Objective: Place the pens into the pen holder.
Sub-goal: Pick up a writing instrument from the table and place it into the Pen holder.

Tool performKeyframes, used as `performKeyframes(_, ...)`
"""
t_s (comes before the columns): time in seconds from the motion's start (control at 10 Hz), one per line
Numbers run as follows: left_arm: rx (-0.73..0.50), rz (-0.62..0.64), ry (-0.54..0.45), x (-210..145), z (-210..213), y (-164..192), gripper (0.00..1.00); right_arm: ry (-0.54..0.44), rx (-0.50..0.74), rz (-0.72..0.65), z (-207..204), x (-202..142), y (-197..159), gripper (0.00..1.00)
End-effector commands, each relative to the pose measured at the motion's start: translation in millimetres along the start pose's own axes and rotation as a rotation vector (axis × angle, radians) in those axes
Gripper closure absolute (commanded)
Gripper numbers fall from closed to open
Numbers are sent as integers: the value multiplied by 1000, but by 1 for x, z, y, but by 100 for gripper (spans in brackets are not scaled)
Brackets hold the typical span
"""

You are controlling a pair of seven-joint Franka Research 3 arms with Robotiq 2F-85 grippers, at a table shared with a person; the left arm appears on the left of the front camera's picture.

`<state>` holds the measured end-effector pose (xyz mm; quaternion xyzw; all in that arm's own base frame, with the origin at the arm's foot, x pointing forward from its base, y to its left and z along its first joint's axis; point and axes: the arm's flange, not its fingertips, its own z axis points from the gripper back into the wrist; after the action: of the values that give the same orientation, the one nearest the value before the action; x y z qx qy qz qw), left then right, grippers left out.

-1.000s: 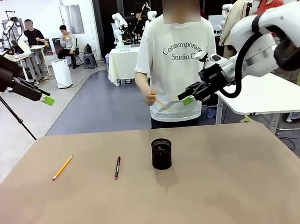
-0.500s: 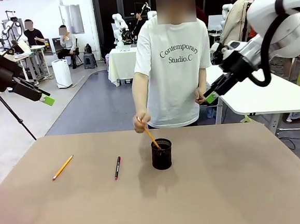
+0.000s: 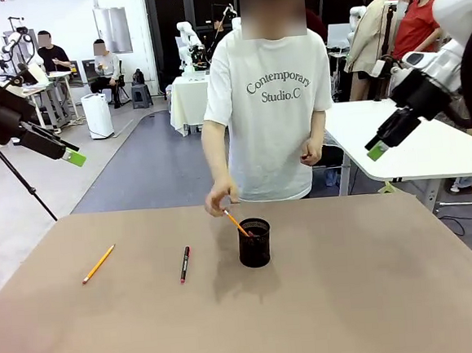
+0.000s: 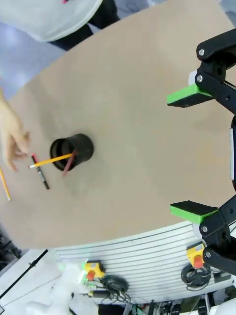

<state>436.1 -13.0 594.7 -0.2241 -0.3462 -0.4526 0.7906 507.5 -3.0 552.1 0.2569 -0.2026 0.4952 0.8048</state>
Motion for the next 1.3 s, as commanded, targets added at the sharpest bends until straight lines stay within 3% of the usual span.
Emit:
performKeyframes(0.0,3,-2,-2,0,2,0,0,8,-68,17,10,-12,8,0)
performKeyframes(0.2,3,-2,-2,0,2,0,0,-58,-149,131,23,-18,-2,0)
performKeyframes(0.9,3,-2,-2,0,2,0,0,-208,-107,339,-2,-10,-41,0)
performKeyframes(1.0,3,-2,-2,0,2,0,0,-137,-102,279,5,-13,-30,0)
performKeyframes(1.2,3,-2,-2,0,2,0,0,-137,-102,279,5,-13,-30,0)
